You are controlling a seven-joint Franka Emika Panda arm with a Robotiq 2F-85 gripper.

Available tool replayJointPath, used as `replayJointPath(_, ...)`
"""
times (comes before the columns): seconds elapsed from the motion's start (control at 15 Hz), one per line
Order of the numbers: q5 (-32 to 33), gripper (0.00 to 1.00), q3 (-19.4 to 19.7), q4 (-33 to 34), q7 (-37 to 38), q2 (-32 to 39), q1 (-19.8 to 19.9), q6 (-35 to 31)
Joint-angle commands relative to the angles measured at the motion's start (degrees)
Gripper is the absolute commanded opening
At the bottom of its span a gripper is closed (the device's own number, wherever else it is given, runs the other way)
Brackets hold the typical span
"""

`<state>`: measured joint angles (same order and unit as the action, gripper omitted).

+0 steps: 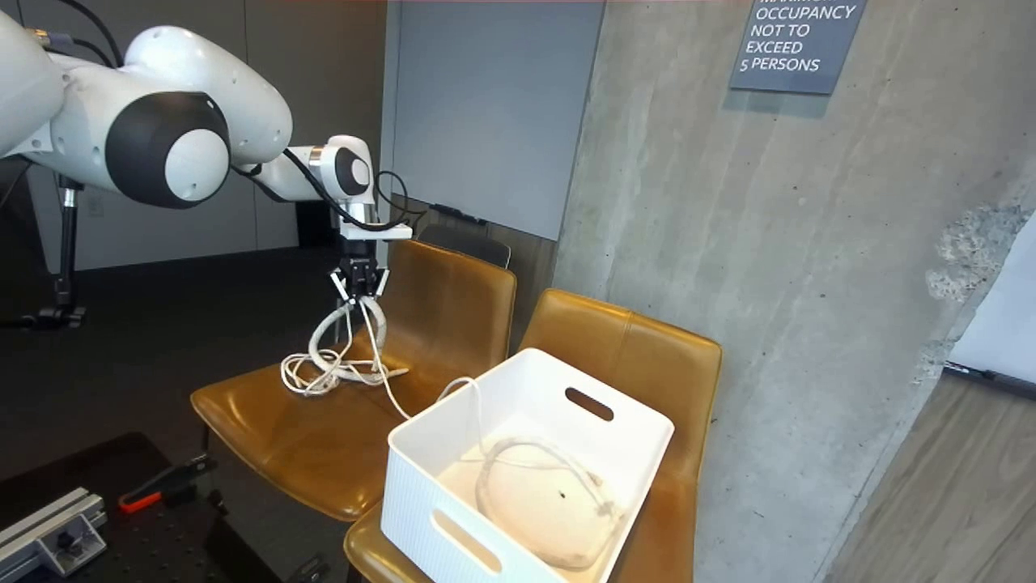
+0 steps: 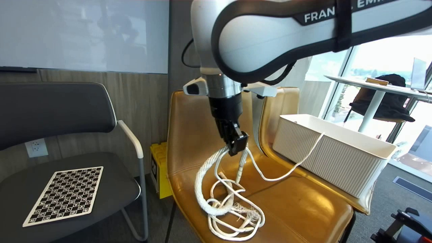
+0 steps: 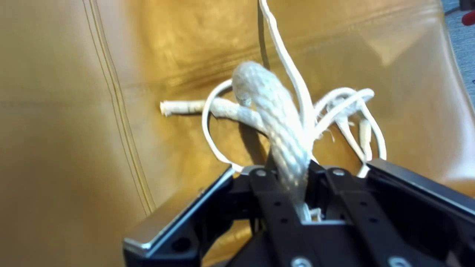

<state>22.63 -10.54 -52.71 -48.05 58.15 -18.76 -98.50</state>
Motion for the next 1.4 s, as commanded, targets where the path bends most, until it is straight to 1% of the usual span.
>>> replayJointPath(0.0, -0.8, 0.02, 0.7, -6.0, -0.1, -3.4, 5.4, -1.1)
replayJointPath(0.13, -0.9, 0.02, 0.3, -8.5, 0.5, -4.0, 7.9, -2.1)
replayJointPath(0.2, -1.1, 0.35, -0.1, -10.2, 0.4, -4.9, 8.9, -2.3)
replayJointPath(0.27, -1.2, 0.36, -0.6, -12.1, 0.1, -6.1, 9.8, -2.7)
replayJointPath(0.53, 1.0, 0.63, -0.5, -22.4, -2.0, -14.2, 11.3, -5.3)
replayJointPath(0.6, 2.3, 0.70, -0.2, -25.1, -3.6, -16.7, 11.6, -5.5)
replayJointPath(0.67, 2.1, 0.78, 1.5, -27.3, -5.7, -18.9, 10.8, -5.8)
replayJointPath(0.8, 4.2, 0.93, 2.4, -32.4, -9.9, -23.1, 11.3, -6.0)
replayJointPath(0.87, 5.3, 0.99, 3.0, -35.1, -11.3, -25.1, 11.6, -6.5)
replayJointPath(1.07, 8.7, 1.00, 4.7, -43.5, -13.8, -29.8, 13.0, -9.1)
replayJointPath(1.2, 11.1, 1.00, 6.0, -47.6, -14.3, -31.4, 13.9, -11.5)
replayJointPath(1.33, 13.2, 1.00, 7.0, -50.1, -14.3, -31.7, 15.0, -13.8)
